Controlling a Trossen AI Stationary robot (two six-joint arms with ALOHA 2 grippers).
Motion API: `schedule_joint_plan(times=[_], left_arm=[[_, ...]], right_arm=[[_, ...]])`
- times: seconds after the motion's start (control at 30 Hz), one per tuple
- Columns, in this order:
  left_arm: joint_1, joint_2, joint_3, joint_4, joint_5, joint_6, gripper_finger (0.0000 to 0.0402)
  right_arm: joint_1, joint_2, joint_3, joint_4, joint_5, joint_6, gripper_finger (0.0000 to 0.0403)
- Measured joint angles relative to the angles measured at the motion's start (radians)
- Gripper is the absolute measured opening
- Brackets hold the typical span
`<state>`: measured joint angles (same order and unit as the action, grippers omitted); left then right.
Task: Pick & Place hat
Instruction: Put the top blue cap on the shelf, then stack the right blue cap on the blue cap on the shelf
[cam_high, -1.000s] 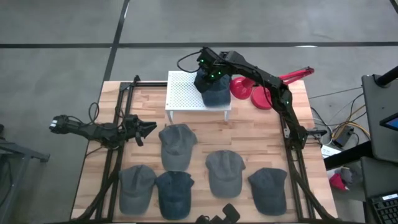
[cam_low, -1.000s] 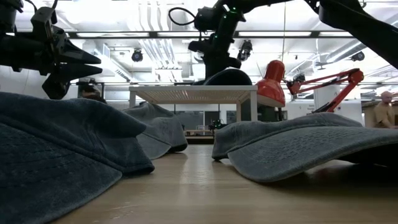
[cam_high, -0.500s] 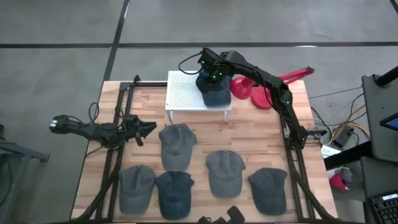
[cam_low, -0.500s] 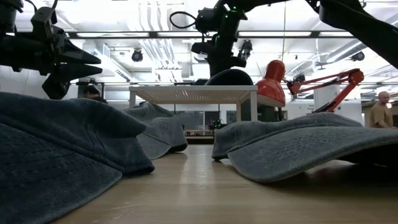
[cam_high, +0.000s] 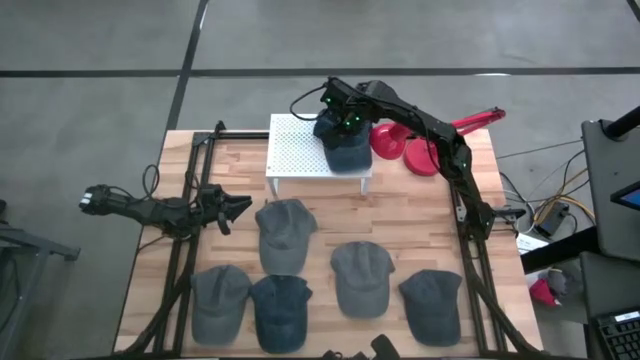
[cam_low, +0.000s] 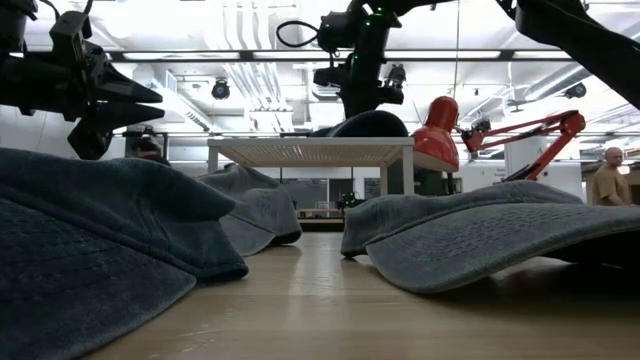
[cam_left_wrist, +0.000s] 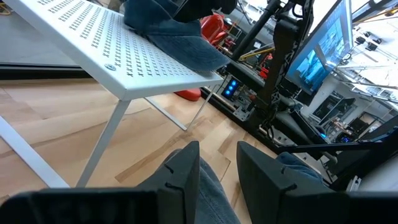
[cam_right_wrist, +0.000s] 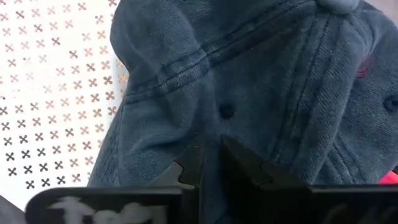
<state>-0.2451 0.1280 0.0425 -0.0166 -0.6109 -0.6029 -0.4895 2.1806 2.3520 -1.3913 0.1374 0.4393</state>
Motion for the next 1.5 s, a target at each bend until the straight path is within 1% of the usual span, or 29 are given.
schedule_joint_plan(times=[0.27,0.5,0.6,0.7,0.73,0.87,0.97,1.1,1.2,1.33,1.5], left_arm=[[0.000,0.000,0.000,0.000,0.000,0.000,0.0108],[0.000,0.000,0.000,0.000,0.000,0.000,0.0108],[0.000,0.000,0.000,0.000,0.000,0.000,0.0108],[0.000,0.000,0.000,0.000,0.000,0.000,0.0108],[0.000,0.000,0.000,0.000,0.000,0.000,0.0108],[0.000,0.000,0.000,0.000,0.000,0.000,0.0108],[0.000,0.001,0.000,0.000,0.000,0.000,0.0108],[0.000,0.003,0.000,-0.001,0.000,0.000,0.0108],[0.000,0.004,0.000,-0.001,0.000,0.000,0.0108],[0.000,0.004,0.000,-0.001,0.000,0.000,0.0108],[0.000,0.004,0.000,-0.003,0.000,0.000,0.0108]], right_arm=[[0.003,-0.020,0.000,-0.001,-0.004,0.015,0.0038],[0.043,-0.107,0.000,-0.020,-0.008,0.026,0.0038],[0.093,-0.158,0.000,-0.090,-0.008,0.044,0.0038],[0.166,-0.206,-0.001,-0.190,-0.015,0.080,0.0038],[0.196,-0.224,-0.011,-0.180,-0.019,0.086,0.0038],[0.314,-0.315,-0.073,-0.178,-0.102,0.108,0.0038],[0.389,-0.392,-0.157,-0.182,-0.129,0.230,0.0038],[0.489,-0.500,-0.302,-0.181,-0.156,0.452,0.0038],[0.572,-0.586,-0.429,-0.181,-0.211,0.646,0.0038],[0.702,-0.677,-0.590,-0.181,-0.247,0.920,0.0038],[0.883,-0.745,-0.717,-0.182,-0.279,1.229,0.0038]])
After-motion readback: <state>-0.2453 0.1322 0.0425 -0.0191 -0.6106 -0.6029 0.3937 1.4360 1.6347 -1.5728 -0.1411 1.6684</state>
